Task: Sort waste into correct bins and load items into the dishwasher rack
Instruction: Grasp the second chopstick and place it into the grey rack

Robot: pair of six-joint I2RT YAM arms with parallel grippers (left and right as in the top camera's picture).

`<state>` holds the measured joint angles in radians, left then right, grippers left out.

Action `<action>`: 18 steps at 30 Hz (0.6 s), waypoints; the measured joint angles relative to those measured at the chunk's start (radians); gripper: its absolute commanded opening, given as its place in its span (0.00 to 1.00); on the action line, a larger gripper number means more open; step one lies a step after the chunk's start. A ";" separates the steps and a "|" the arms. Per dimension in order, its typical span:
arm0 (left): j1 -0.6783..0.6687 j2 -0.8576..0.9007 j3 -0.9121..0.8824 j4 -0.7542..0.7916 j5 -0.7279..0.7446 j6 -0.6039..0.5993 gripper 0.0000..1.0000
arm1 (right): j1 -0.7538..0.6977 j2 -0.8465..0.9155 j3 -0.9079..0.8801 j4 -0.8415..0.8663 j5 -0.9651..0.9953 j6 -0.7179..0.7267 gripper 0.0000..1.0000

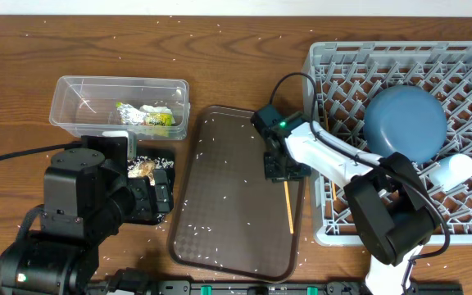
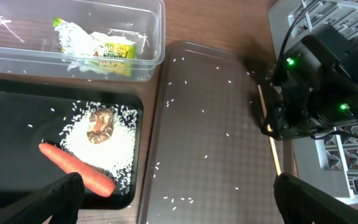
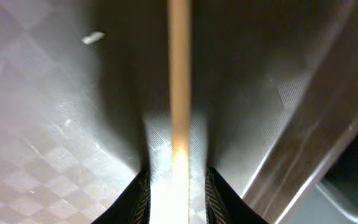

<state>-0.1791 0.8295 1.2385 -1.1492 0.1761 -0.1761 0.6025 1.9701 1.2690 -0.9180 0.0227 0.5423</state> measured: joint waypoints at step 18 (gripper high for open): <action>0.000 0.000 0.000 0.000 0.000 0.000 0.98 | -0.002 -0.042 0.000 0.023 -0.035 -0.164 0.01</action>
<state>-0.1791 0.8295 1.2385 -1.1492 0.1761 -0.1761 0.6006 1.9282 1.2686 -0.8951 -0.0124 0.3782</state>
